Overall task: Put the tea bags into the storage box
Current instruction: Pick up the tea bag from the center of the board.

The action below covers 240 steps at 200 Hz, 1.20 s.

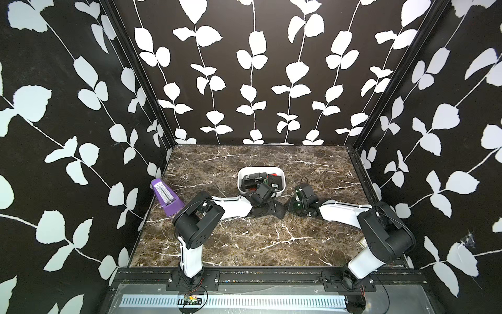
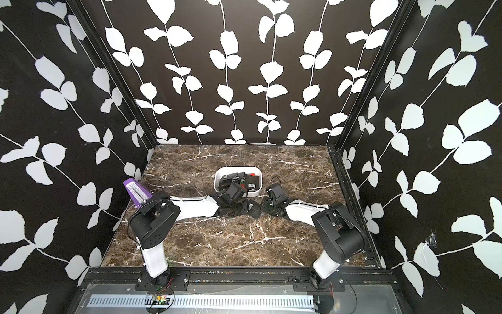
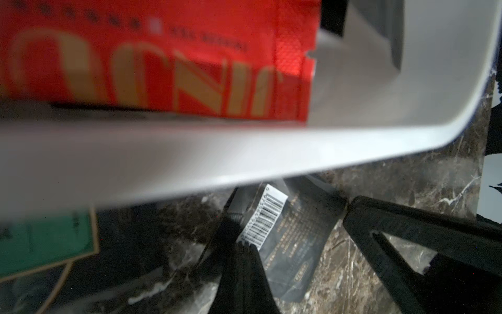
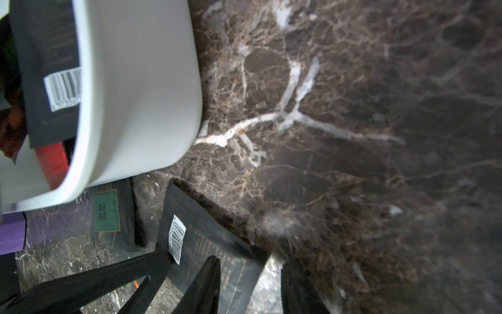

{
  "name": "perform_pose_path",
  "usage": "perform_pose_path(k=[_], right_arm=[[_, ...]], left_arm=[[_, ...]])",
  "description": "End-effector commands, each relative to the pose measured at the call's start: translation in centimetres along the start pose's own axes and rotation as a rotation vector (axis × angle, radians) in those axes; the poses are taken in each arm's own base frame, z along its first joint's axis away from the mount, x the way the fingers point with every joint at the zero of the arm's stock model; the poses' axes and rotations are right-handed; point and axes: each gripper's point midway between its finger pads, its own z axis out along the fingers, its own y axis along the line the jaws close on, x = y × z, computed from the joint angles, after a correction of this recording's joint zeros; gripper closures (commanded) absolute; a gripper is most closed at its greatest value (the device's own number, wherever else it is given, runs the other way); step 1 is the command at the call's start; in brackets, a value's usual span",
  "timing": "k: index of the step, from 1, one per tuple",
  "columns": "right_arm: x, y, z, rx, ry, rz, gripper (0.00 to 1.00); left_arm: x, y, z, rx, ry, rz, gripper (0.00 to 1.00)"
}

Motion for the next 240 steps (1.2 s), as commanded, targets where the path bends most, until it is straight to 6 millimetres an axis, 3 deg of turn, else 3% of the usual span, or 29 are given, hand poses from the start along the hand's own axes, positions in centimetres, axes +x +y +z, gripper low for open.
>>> perform_pose_path(k=[1, 43, 138, 196, 240], right_arm=[[0.0, 0.0, 0.5, 0.013, 0.008, 0.004, 0.61], [0.5, -0.1, 1.1, 0.012, 0.022, 0.007, 0.63], [2.1, 0.5, 2.6, 0.011, 0.060, -0.028, 0.68], [1.9, 1.1, 2.1, 0.008, 0.048, -0.044, 0.86], [0.8, 1.7, -0.7, 0.012, -0.006, -0.063, 1.00]], left_arm=[[1.9, 2.8, 0.0, -0.092, 0.042, 0.019, 1.00], [2.7, 3.9, 0.0, -0.113, 0.055, 0.016, 1.00], [3.5, 4.3, 0.4, -0.125, 0.072, 0.023, 1.00], [3.1, 3.7, -0.3, -0.105, 0.060, 0.028, 1.00], [1.6, 1.6, -3.0, -0.056, 0.022, 0.039, 1.00]])
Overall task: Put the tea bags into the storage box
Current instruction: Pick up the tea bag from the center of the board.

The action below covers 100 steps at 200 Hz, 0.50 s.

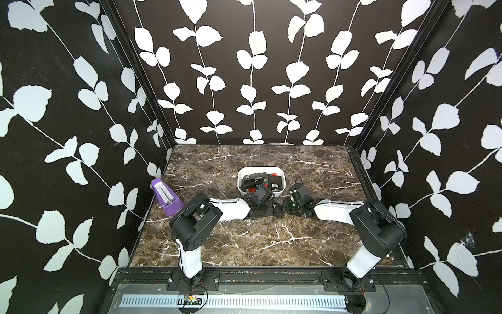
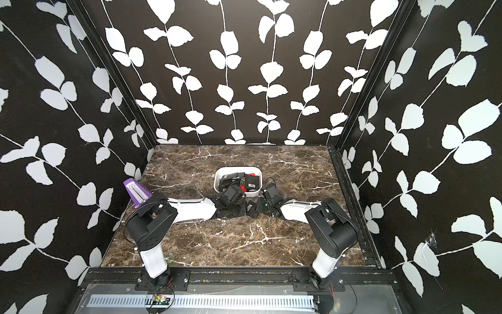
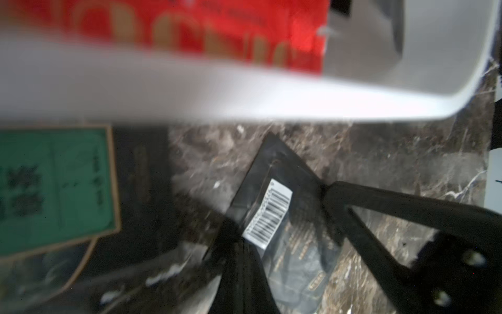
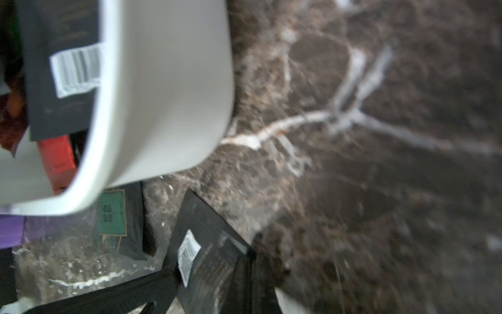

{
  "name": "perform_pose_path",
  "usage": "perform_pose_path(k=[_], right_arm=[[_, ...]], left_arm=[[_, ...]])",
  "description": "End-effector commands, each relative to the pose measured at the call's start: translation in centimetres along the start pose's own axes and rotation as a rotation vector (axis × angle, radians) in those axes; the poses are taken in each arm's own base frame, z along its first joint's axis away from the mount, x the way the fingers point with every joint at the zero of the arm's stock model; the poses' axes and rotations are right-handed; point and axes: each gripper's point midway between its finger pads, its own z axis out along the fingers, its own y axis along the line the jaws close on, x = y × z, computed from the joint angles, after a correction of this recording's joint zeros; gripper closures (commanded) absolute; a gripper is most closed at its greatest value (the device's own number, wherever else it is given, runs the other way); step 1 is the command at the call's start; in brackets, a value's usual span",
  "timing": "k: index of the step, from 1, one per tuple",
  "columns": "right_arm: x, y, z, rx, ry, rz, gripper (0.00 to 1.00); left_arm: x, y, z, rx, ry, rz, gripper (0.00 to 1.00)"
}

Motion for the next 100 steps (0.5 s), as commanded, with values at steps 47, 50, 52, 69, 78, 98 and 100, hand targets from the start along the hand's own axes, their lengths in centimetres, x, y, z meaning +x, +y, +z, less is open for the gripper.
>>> perform_pose_path(k=[47, 50, 52, 69, 78, 98, 100], right_arm=[[-2.1, 1.8, -7.6, -0.006, -0.114, -0.053, 1.00], [-2.3, 1.9, -8.0, -0.008, -0.121, -0.056, 1.00], [-2.4, 2.0, -8.3, -0.010, -0.127, -0.057, 1.00], [-3.9, 3.4, -10.7, -0.031, -0.184, -0.065, 1.00], [-4.9, 4.2, -12.0, -0.038, -0.215, -0.073, 1.00], [-7.0, 6.1, -13.5, -0.036, -0.251, -0.097, 1.00], [-7.2, 6.3, -13.5, -0.037, -0.254, -0.100, 1.00]], left_arm=[[-1.4, -0.3, -7.9, -0.029, -0.091, 0.060, 1.00], [-1.6, -0.2, -8.4, -0.031, -0.103, 0.062, 0.99], [-1.6, -0.1, -8.6, -0.037, -0.109, 0.063, 0.98], [-1.9, 1.2, -10.6, -0.074, -0.163, 0.068, 0.91], [-1.9, 2.1, -11.4, -0.100, -0.185, 0.067, 0.87], [-1.5, 4.3, -12.8, -0.144, -0.227, 0.045, 0.80], [-1.5, 4.5, -12.9, -0.147, -0.230, 0.042, 0.79]])
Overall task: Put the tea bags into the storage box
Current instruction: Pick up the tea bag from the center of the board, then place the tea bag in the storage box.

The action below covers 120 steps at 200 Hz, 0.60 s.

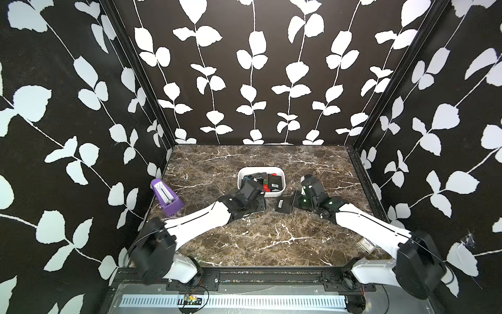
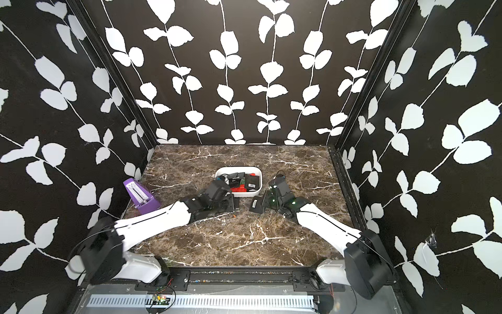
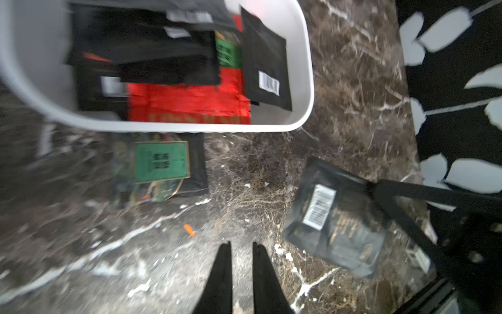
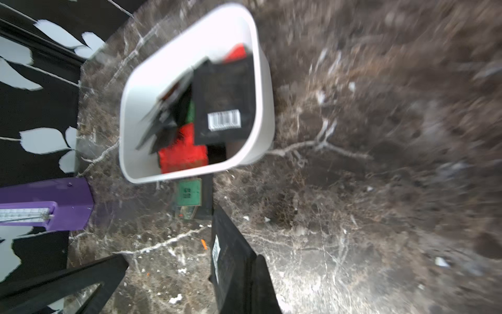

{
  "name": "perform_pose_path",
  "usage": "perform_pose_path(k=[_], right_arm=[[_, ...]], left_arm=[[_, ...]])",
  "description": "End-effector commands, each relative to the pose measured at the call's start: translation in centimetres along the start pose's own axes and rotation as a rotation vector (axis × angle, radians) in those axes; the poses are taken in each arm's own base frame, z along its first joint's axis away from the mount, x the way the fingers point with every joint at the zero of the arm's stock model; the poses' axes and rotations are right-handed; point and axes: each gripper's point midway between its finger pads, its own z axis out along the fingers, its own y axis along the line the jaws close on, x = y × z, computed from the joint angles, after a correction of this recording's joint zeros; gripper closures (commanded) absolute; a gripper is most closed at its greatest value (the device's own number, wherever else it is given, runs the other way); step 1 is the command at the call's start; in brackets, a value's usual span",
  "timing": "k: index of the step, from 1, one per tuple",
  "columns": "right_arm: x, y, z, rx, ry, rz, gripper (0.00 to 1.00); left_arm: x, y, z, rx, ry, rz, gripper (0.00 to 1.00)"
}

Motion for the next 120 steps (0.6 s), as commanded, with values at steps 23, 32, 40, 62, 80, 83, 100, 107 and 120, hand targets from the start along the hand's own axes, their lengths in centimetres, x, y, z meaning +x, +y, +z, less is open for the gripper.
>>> perform_pose_path(k=[23, 32, 40, 62, 80, 83, 100, 107, 120], right_arm=[[-5.6, 4.6, -0.1, -0.001, -0.066, -0.072, 1.00], [-6.3, 5.2, 1.0, 0.004, -0.061, -0.078, 1.00], [-6.8, 5.7, 2.1, 0.010, -0.057, -0.080, 1.00], [-8.5, 6.9, 5.2, -0.001, -0.057, -0.064, 1.00], [-9.7, 7.6, 7.2, -0.008, -0.062, -0.051, 1.00], [-9.9, 7.7, 7.4, -0.011, -0.064, -0.048, 1.00], [-10.8, 8.1, 8.7, -0.017, -0.074, -0.045, 1.00], [-11.1, 8.1, 9.1, -0.012, -0.074, -0.049, 1.00], [-11.4, 7.8, 9.8, 0.001, -0.062, -0.046, 1.00]], left_arm=[[2.3, 7.2, -1.7, -0.179, -0.008, -0.029, 0.74], [2.6, 7.9, -1.9, -0.182, -0.005, -0.046, 0.72], [2.8, 8.2, -2.1, -0.179, -0.007, -0.056, 0.71], [3.0, 9.0, -2.4, -0.172, -0.021, -0.080, 0.66], [3.0, 9.4, -2.5, -0.162, -0.020, -0.099, 0.65], [3.1, 9.5, -2.5, -0.163, -0.020, -0.102, 0.65], [3.1, 9.6, -2.5, -0.156, -0.014, -0.111, 0.65], [3.1, 9.6, -2.4, -0.153, -0.010, -0.112, 0.65], [3.1, 9.6, -2.3, -0.150, -0.009, -0.110, 0.66]])
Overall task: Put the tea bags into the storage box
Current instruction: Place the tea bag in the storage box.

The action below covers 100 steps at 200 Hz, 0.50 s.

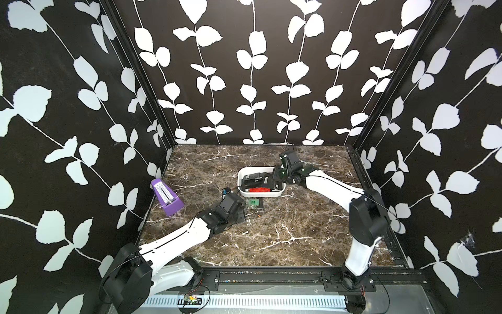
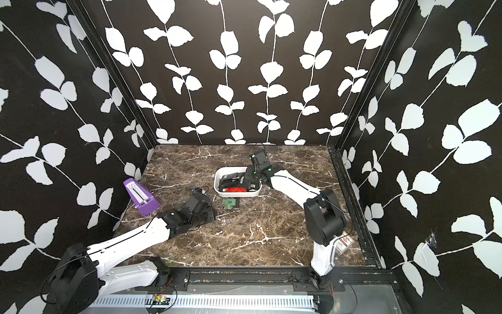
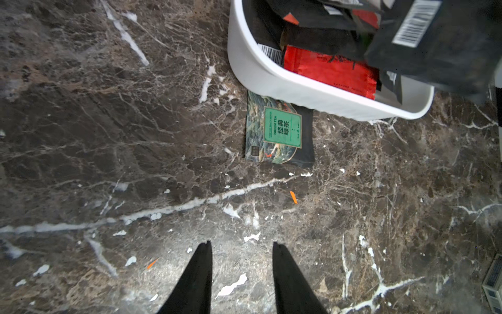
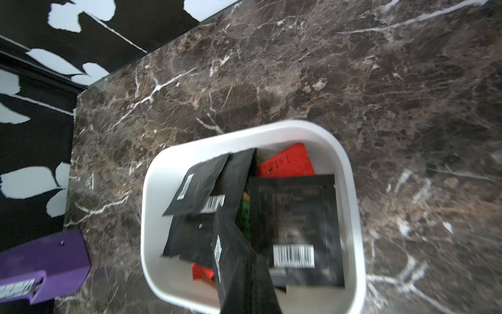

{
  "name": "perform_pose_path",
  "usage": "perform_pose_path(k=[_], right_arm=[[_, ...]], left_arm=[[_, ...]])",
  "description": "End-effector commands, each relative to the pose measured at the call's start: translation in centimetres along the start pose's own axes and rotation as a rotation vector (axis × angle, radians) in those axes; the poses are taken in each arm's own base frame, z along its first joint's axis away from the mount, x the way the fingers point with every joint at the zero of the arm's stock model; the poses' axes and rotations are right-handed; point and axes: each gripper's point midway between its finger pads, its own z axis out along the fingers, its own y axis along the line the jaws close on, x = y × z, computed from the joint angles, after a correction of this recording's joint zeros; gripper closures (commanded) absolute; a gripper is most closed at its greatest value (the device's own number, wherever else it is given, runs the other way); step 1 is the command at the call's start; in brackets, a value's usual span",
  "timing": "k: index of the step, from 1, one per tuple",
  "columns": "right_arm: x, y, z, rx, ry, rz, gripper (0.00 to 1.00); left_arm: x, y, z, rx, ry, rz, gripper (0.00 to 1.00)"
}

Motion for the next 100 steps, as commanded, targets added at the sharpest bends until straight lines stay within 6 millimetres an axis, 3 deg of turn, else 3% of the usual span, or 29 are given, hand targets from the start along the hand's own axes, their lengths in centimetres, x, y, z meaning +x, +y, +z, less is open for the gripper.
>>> perform_pose_path(k=[1, 10, 33, 48, 78, 100], right_arm=[[-3.3, 1.7, -0.5, -0.041, -0.062, -0.004, 1.00], [-3.2, 1.3, -0.1, -0.031, -0.051, -0.004, 1.00], [-2.8, 0.1, 0.4, 0.006, -0.026, -0.002, 0.75], [-2.8, -0.6, 0.0, 0.014, -0.021, 0.005, 0.65], [-2.8, -1.0, -2.4, 0.011, -0.044, -0.006, 0.60], [-1.4, -1.7, -4.6, -0.009, -0.047, 0.003, 0.60]], left_arm=[[0.1, 0.2, 0.0, 0.012, 0.003, -0.010, 0.66], [0.0, 0.2, 0.1, 0.011, 0.003, -0.011, 0.67], [-0.2, 0.3, 0.5, 0.003, 0.012, -0.023, 0.67], [-0.7, 0.5, 1.3, 0.005, 0.016, -0.057, 0.65], [-1.3, -0.1, 2.8, 0.032, 0.032, -0.088, 0.64], [-1.3, -0.6, 4.0, 0.052, 0.047, -0.114, 0.64]])
